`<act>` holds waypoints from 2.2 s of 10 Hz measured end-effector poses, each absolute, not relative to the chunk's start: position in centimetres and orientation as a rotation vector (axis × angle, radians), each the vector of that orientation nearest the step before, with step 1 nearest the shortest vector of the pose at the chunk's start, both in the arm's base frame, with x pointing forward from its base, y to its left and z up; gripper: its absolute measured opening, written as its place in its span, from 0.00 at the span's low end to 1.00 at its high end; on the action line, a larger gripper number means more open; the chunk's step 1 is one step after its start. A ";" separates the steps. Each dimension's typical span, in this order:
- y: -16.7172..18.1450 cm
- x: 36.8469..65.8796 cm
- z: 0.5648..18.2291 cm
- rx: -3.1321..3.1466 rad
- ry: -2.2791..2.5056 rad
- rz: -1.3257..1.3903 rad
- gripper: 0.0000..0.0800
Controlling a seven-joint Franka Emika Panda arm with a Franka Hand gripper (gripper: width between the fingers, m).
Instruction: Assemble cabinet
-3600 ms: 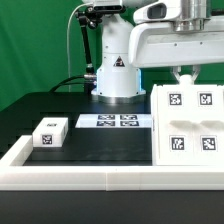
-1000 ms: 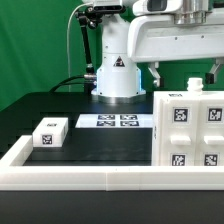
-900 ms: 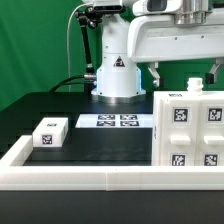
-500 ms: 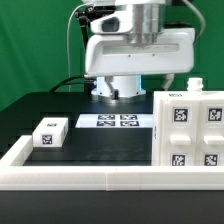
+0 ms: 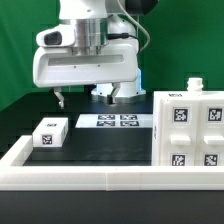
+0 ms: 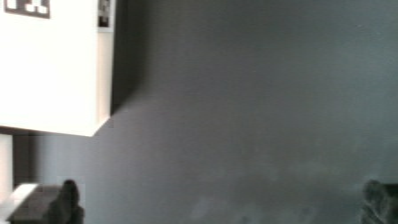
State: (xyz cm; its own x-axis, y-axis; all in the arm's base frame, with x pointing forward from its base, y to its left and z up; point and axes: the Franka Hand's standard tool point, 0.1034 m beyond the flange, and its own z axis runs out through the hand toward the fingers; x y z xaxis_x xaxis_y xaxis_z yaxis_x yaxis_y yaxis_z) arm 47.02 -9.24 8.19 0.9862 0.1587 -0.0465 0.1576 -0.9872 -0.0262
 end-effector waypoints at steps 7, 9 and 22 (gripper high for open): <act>-9.5 46.8 8.0 -3.106 -0.268 0.081 1.00; -12.7 45.6 6.9 -3.123 -0.257 0.094 1.00; -17.7 42.5 1.4 -3.164 -0.219 0.155 1.00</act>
Offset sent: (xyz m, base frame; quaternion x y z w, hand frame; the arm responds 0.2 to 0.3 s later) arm 0.0000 0.0000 0.0000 0.0000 0.0000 0.0000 1.0000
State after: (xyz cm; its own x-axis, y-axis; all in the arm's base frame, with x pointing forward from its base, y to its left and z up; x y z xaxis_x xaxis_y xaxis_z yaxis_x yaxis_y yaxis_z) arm 42.46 -17.66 1.42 0.9857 0.1357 -0.0997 0.1390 -0.9899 0.0271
